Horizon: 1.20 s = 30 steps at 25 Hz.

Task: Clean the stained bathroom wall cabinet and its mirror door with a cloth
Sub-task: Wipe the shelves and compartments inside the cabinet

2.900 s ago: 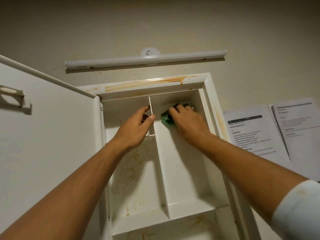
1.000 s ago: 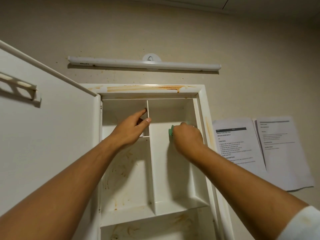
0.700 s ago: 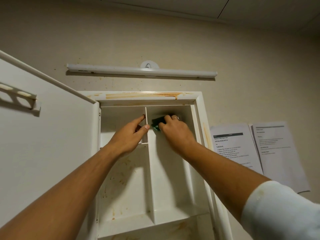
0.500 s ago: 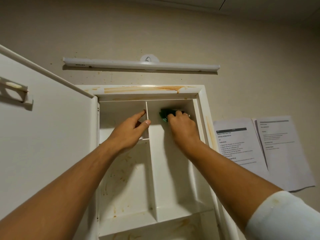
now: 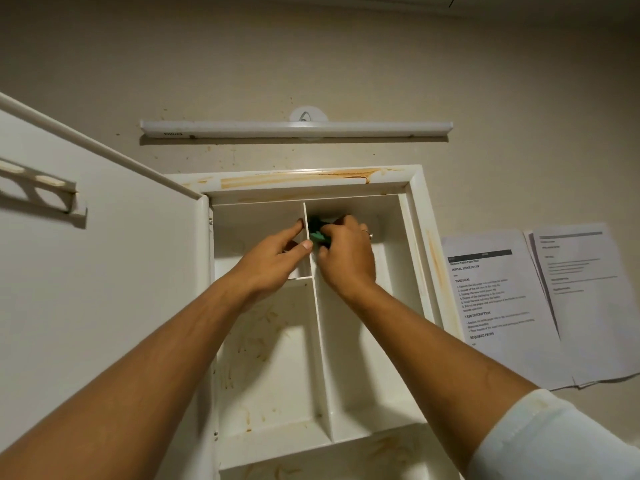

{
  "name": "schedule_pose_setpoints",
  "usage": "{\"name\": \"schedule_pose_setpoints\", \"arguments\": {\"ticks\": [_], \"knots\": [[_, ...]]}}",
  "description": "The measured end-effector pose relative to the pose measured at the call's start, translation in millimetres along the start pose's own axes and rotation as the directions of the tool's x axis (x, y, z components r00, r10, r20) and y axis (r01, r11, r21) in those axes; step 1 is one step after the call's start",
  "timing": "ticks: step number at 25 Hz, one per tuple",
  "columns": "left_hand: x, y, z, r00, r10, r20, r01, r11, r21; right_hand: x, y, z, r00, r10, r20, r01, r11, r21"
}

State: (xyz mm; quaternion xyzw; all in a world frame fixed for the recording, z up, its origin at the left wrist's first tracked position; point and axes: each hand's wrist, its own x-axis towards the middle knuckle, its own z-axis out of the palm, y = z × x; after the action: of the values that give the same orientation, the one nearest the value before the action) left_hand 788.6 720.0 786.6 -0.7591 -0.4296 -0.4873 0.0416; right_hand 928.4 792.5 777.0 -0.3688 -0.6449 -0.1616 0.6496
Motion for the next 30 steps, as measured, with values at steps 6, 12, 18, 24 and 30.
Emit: {"name": "schedule_pose_setpoints", "arguments": {"ticks": [6,12,18,24,30], "knots": [[5.9,-6.1,-0.8,1.0,0.01,0.002,-0.01,1.0,-0.022,-35.2,25.2,9.0,0.953,-0.287,0.094,0.298,0.946,-0.131],[2.5,-3.6,-1.1,1.0,-0.002,0.021,0.001,0.999,0.04,-82.2,61.5,-32.1,0.768,-0.445,0.462,0.572,0.801,-0.179],[0.8,-1.9,1.1,1.0,0.013,0.015,-0.014,0.996,0.086,-12.1,27.5,-60.2,0.925,-0.379,0.016,0.36,0.867,-0.344],[4.0,-6.3,1.0,1.0,0.027,0.016,-0.028,0.996,0.081,-46.9,58.9,-20.4,0.926,-0.318,0.203,0.364,0.894,-0.26],[-2.4,2.1,0.9,0.999,-0.001,0.033,-0.002,0.997,0.08,-120.0,54.4,-30.7,0.783,-0.298,0.546,0.409,0.908,-0.091]]}}
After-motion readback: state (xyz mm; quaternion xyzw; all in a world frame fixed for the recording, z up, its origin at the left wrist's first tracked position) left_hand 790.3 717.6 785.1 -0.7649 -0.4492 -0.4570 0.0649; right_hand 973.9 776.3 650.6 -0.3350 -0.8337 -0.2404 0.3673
